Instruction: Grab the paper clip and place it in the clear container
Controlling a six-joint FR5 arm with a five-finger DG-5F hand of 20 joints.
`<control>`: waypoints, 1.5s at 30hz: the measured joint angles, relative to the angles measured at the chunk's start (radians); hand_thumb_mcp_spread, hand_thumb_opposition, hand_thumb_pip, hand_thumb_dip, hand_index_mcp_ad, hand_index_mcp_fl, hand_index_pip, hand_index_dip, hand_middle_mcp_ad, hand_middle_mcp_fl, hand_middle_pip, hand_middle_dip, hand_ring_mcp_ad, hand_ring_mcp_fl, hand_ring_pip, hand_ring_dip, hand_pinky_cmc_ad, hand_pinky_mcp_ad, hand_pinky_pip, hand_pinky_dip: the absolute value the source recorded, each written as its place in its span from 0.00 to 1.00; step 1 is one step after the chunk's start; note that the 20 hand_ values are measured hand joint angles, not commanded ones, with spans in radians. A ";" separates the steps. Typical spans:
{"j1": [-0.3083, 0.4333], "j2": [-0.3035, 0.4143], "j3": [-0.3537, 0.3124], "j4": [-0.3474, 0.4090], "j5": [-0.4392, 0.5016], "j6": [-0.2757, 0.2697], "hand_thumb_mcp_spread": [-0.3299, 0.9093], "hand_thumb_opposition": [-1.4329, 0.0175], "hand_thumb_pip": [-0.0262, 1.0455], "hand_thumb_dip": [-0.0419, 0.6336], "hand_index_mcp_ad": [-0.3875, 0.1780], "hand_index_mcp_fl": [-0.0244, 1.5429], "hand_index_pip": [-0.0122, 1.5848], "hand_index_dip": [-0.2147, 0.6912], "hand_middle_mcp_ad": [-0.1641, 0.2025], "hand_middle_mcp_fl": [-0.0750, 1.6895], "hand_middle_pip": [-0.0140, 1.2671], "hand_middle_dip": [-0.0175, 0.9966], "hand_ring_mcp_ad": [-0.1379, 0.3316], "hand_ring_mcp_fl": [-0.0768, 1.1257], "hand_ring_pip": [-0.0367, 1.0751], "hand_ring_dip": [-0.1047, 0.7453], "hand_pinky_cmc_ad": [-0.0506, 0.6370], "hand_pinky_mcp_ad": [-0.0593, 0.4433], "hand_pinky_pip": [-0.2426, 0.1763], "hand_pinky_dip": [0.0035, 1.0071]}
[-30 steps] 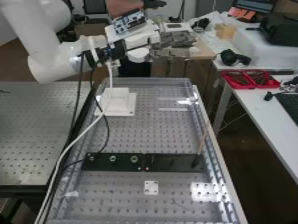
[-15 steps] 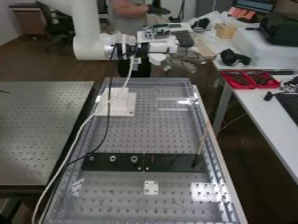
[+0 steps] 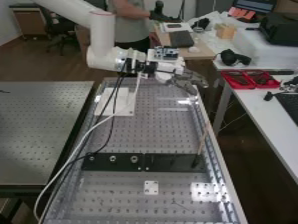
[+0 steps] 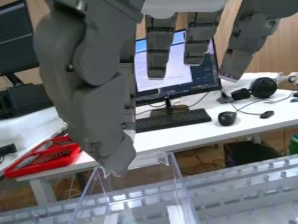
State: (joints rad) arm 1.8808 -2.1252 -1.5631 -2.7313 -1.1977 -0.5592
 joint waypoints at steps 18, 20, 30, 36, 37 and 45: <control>-0.010 -0.073 0.067 -0.138 -0.011 0.071 0.57 0.31 0.66 0.55 0.41 0.35 0.73 0.36 0.50 0.07 0.11 0.20 0.58 0.07 0.19 0.26 0.55 0.70 0.40 0.56; -0.012 -0.078 0.073 -0.154 -0.022 0.078 0.55 0.33 0.67 0.56 0.44 0.26 0.70 0.36 0.50 0.07 0.11 0.20 0.57 0.06 0.19 0.24 0.58 0.70 0.37 0.59; -0.022 -0.051 0.058 -0.142 -0.040 0.077 0.52 0.37 0.70 0.55 0.47 0.06 0.61 0.36 0.50 0.04 0.10 0.20 0.58 0.07 0.20 0.22 0.58 0.71 0.32 0.66; -0.030 0.032 0.026 -0.102 -0.059 0.052 0.52 0.39 0.70 0.55 0.47 0.04 0.59 0.36 0.50 0.05 0.10 0.20 0.58 0.06 0.19 0.21 0.58 0.71 0.31 0.66; -0.031 0.042 0.022 -0.097 -0.061 0.048 0.52 0.39 0.70 0.55 0.47 0.04 0.59 0.36 0.50 0.04 0.10 0.20 0.58 0.06 0.19 0.21 0.58 0.71 0.31 0.66; -0.077 0.208 -0.041 -0.079 -0.111 0.026 0.52 0.39 0.64 0.56 0.47 0.06 0.46 0.38 0.50 0.04 0.10 0.20 0.58 0.07 0.18 0.21 0.59 0.70 0.29 0.66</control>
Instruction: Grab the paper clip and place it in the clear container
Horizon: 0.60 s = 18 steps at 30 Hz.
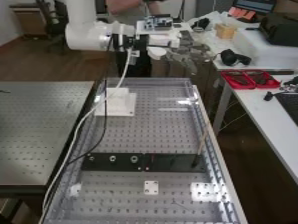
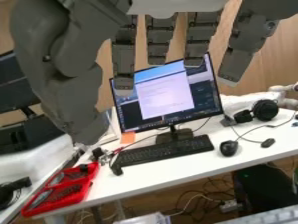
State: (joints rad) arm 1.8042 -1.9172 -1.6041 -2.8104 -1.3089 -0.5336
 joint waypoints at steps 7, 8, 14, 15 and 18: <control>-0.060 0.093 -0.044 -0.025 0.000 -0.011 0.52 0.40 0.58 0.56 0.47 0.10 0.33 0.43 0.50 0.05 0.10 0.20 0.57 0.07 0.16 0.21 0.60 0.70 0.29 0.66; -0.065 0.099 -0.046 -0.026 0.001 -0.013 0.52 0.40 0.58 0.56 0.47 0.12 0.32 0.43 0.50 0.05 0.10 0.20 0.57 0.07 0.16 0.21 0.60 0.70 0.28 0.65; -0.129 0.142 -0.059 -0.055 0.000 -0.043 0.52 0.40 0.57 0.56 0.48 0.13 0.28 0.46 0.50 0.04 0.10 0.20 0.57 0.06 0.14 0.22 0.60 0.70 0.28 0.65; -0.140 0.146 -0.059 -0.060 -0.002 -0.053 0.52 0.40 0.57 0.56 0.48 0.14 0.27 0.47 0.51 0.04 0.10 0.20 0.57 0.06 0.14 0.22 0.62 0.70 0.28 0.65; -0.173 0.152 -0.059 -0.074 -0.023 -0.071 0.52 0.40 0.57 0.56 0.48 0.14 0.26 0.48 0.50 0.05 0.10 0.20 0.57 0.06 0.14 0.22 0.62 0.70 0.28 0.63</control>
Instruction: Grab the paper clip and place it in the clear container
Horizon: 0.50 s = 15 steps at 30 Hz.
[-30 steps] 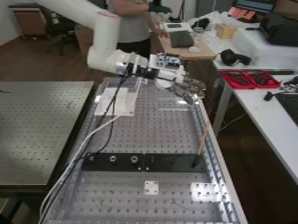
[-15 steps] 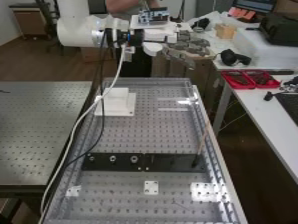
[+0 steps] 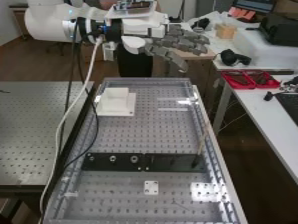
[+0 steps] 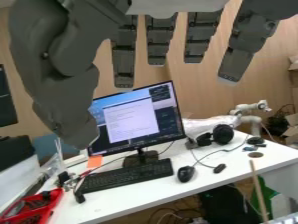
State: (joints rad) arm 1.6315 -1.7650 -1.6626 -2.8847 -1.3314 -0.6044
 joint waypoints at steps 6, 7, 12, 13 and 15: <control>-0.055 0.001 0.012 -0.051 -0.058 -0.026 0.54 0.42 0.49 0.52 0.48 0.13 0.22 0.48 0.50 0.04 0.10 0.20 0.57 0.06 0.12 0.22 0.62 0.70 0.28 0.62; -0.060 0.001 0.015 -0.060 -0.062 -0.036 0.53 0.42 0.48 0.49 0.47 0.10 0.20 0.49 0.50 0.04 0.10 0.20 0.57 0.06 0.12 0.22 0.62 0.70 0.28 0.61; -0.079 0.014 0.020 -0.086 -0.073 -0.073 0.53 0.43 0.42 0.40 0.48 0.08 0.12 0.51 0.51 0.05 0.10 0.20 0.57 0.06 0.13 0.22 0.62 0.70 0.28 0.60; -0.084 0.019 0.019 -0.086 -0.076 -0.078 0.54 0.44 0.42 0.39 0.48 0.07 0.11 0.51 0.51 0.04 0.10 0.20 0.57 0.06 0.13 0.23 0.62 0.70 0.28 0.60; -0.088 0.023 0.019 -0.088 -0.081 -0.080 0.53 0.45 0.42 0.37 0.48 0.06 0.10 0.51 0.51 0.04 0.10 0.20 0.57 0.06 0.12 0.23 0.62 0.70 0.28 0.60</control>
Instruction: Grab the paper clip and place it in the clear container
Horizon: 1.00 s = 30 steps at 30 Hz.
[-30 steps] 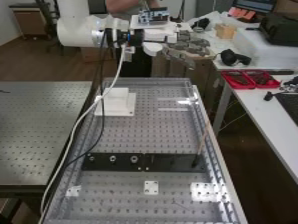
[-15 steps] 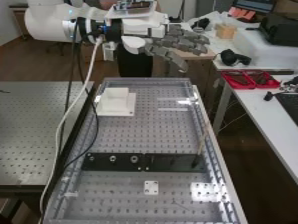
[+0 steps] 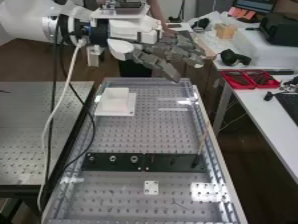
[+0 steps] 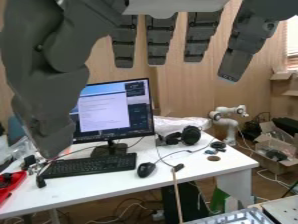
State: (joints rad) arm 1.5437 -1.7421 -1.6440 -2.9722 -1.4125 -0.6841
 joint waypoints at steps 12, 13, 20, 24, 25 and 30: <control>-0.031 0.022 -0.009 -0.004 -0.054 -0.013 0.53 0.46 0.42 0.32 0.47 0.06 0.08 0.45 0.51 0.05 0.11 0.20 0.57 0.06 0.12 0.23 0.64 0.70 0.28 0.58; -0.032 0.023 -0.008 -0.004 -0.057 -0.016 0.53 0.45 0.42 0.32 0.47 0.06 0.07 0.44 0.51 0.04 0.10 0.20 0.57 0.06 0.12 0.23 0.64 0.70 0.28 0.58; -0.038 0.026 0.000 -0.017 -0.076 -0.038 0.53 0.46 0.42 0.32 0.48 0.06 0.07 0.44 0.51 0.04 0.11 0.20 0.57 0.06 0.12 0.23 0.64 0.70 0.28 0.57; -0.042 0.027 0.003 -0.023 -0.090 -0.047 0.53 0.46 0.42 0.32 0.48 0.06 0.07 0.43 0.50 0.04 0.11 0.20 0.57 0.06 0.13 0.24 0.64 0.70 0.28 0.57; -0.043 0.027 0.003 -0.024 -0.092 -0.048 0.53 0.46 0.42 0.32 0.48 0.06 0.07 0.43 0.51 0.04 0.11 0.20 0.57 0.06 0.13 0.23 0.64 0.70 0.28 0.57; -0.043 0.028 0.000 -0.023 -0.094 -0.047 0.53 0.46 0.42 0.32 0.48 0.06 0.07 0.43 0.51 0.04 0.11 0.20 0.57 0.06 0.12 0.24 0.64 0.70 0.28 0.55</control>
State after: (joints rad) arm 1.5007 -1.7140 -1.6440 -2.9957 -1.5061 -0.7311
